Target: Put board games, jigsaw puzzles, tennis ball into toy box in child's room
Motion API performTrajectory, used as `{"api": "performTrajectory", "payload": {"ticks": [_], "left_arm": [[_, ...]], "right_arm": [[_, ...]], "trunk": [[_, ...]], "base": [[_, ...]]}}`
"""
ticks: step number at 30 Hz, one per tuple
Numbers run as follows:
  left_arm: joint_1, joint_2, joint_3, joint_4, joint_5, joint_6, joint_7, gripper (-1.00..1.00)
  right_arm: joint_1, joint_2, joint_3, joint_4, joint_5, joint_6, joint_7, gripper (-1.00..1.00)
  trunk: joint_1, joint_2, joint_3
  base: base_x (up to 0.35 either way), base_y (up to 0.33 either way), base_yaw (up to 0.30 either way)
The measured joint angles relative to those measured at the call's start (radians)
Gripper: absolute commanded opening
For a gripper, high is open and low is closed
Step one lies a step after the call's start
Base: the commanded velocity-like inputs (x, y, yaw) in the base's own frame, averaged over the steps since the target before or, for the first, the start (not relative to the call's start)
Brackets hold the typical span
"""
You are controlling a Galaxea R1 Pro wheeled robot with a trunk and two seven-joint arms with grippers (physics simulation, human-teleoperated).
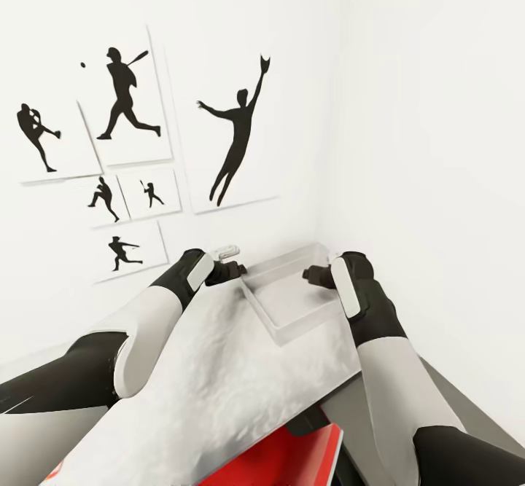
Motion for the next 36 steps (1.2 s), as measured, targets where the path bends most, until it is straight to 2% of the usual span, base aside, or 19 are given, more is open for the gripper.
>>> {"api": "performTrajectory", "payload": {"ticks": [12, 36], "left_arm": [[0.000, 0.000, 0.000, 0.001, 0.000, -0.001, -0.008, 1.00], [0.000, 0.000, 0.000, 0.001, 0.001, -0.001, -0.009, 1.00]], "right_arm": [[0.001, 0.000, -0.001, -0.002, 0.000, 0.000, 0.000, 1.00], [0.002, 0.000, 0.001, -0.001, 0.000, 0.000, 0.000, 1.00]], "trunk": [[0.000, 0.000, -0.016], [0.000, 0.000, -0.026]], "base": [[0.000, 0.000, -0.100], [0.000, 0.000, -0.006]]}}
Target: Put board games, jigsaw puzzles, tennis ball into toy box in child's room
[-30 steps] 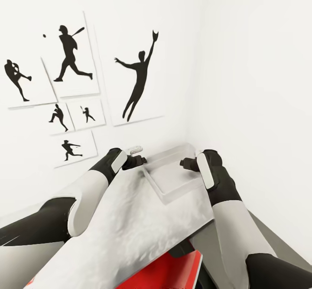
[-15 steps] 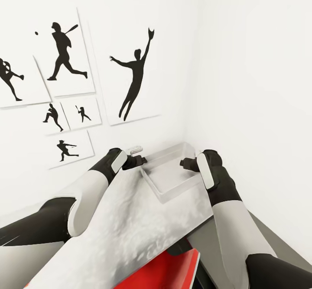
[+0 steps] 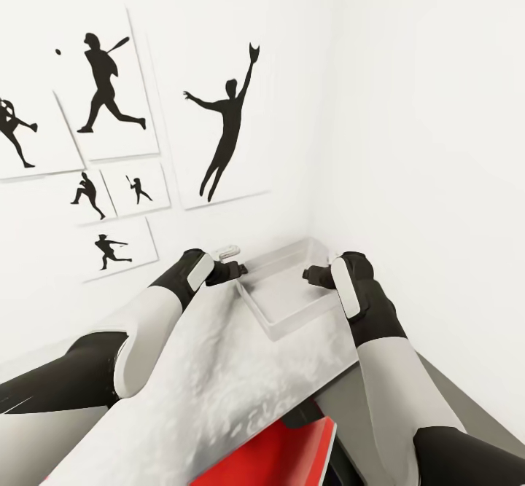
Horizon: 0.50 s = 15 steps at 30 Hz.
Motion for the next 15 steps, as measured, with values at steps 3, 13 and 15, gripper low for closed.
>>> {"api": "performTrajectory", "payload": {"ticks": [3, 13, 15], "left_arm": [[0.000, 0.000, 0.000, 0.000, 0.000, -0.001, 0.000, 1.00], [0.000, 0.000, 0.000, -0.005, 0.000, 0.000, -0.003, 1.00], [0.000, 0.000, -0.001, -0.009, 0.000, 0.002, -0.003, 1.00]], "right_arm": [[0.000, 0.000, 0.000, 0.000, -0.001, 0.000, 0.000, 1.00], [0.000, 0.000, 0.000, 0.000, -0.002, 0.000, 0.000, 1.00], [0.000, 0.000, 0.000, 0.000, -0.002, 0.000, 0.000, 1.00]], "trunk": [[0.000, 0.000, -0.004], [0.000, 0.000, -0.020], [0.000, 0.000, -0.023]], "base": [[0.000, 0.000, 0.000], [0.000, 0.000, 0.000], [0.000, 0.000, 0.000]]}}
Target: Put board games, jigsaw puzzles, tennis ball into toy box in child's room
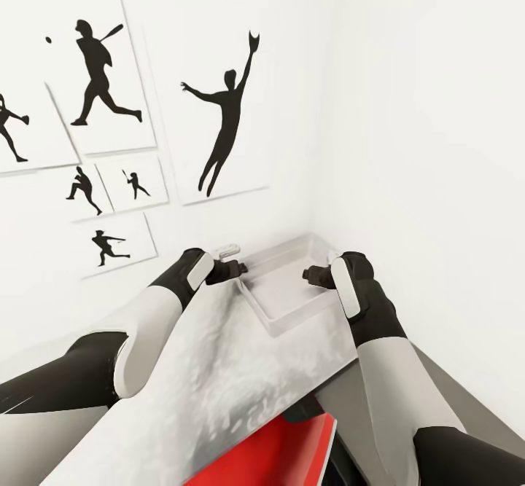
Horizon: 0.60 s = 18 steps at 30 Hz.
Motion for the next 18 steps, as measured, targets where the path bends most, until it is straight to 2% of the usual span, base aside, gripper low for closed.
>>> {"api": "performTrajectory", "payload": {"ticks": [7, 12, 18], "left_arm": [[0.000, 0.000, -0.002, -0.006, 0.001, 0.002, -0.001, 1.00], [0.000, 0.000, 0.003, -0.054, 0.003, 0.008, -0.003, 1.00], [0.000, 0.000, 0.005, -0.073, 0.004, 0.010, -0.002, 1.00]], "right_arm": [[0.000, 0.000, 0.000, 0.000, 0.002, 0.000, 0.000, 1.00], [0.001, 0.000, 0.000, 0.000, 0.002, 0.000, 0.000, 1.00], [0.005, 0.000, 0.000, -0.001, 0.002, 0.000, 0.001, 1.00]], "trunk": [[0.000, 0.000, -0.012], [0.000, 0.000, -0.020], [0.000, 0.000, -0.030]], "base": [[0.000, 0.000, 0.000], [0.000, 0.000, 0.000], [0.000, 0.000, 0.000]]}}
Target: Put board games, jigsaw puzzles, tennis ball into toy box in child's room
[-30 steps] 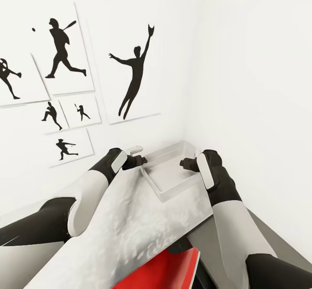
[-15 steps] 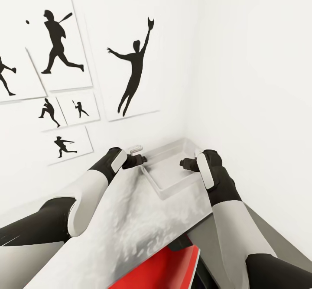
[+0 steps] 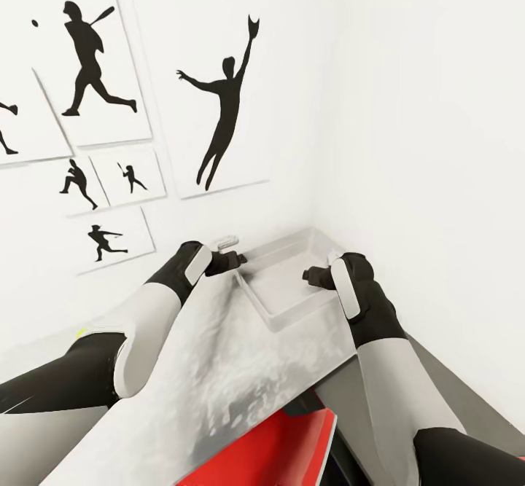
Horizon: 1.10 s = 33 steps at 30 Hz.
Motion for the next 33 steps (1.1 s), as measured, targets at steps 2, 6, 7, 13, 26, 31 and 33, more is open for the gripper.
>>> {"api": "performTrajectory", "payload": {"ticks": [2, 6, 7, 13, 26, 31, 33], "left_arm": [[0.000, 0.000, 0.000, -0.001, 0.000, 0.000, 0.001, 1.00], [0.000, 0.000, 0.000, -0.002, 0.000, -0.001, 0.002, 1.00], [0.000, 0.000, -0.001, -0.001, 0.000, -0.002, 0.003, 1.00], [0.000, 0.000, -0.003, 0.024, 0.000, -0.010, 0.002, 1.00], [0.000, 0.000, -0.005, 0.099, 0.000, -0.060, 0.000, 1.00], [0.000, 0.000, -0.005, 0.109, 0.002, -0.076, -0.007, 1.00], [0.000, 0.000, -0.006, 0.110, 0.004, -0.078, -0.025, 1.00]], "right_arm": [[0.001, 0.000, 0.000, 0.000, 0.000, 0.000, 0.000, 1.00], [0.001, 0.000, 0.000, -0.001, -0.002, 0.000, 0.001, 1.00], [0.001, 0.000, 0.000, -0.001, -0.003, 0.000, 0.002, 1.00], [0.001, 0.000, 0.000, -0.002, -0.004, 0.000, 0.002, 1.00], [0.003, 0.000, 0.001, -0.050, -0.006, 0.005, 0.003, 1.00], [0.005, 0.000, 0.001, -0.113, -0.008, 0.014, 0.003, 1.00], [0.006, 0.000, 0.002, -0.123, -0.009, 0.015, 0.003, 1.00]], "trunk": [[0.000, 0.000, -0.003], [0.000, 0.000, -0.010], [0.000, 0.000, -0.012], [0.000, 0.000, -0.021], [0.000, 0.000, -0.040], [0.000, 0.000, -0.041], [0.000, 0.000, -0.041]], "base": [[0.000, 0.000, 0.000], [0.000, 0.000, 0.000], [0.000, 0.000, 0.000], [0.000, 0.000, 0.000], [0.000, 0.000, 0.000], [0.000, 0.000, 0.000], [0.000, 0.000, 0.000]]}}
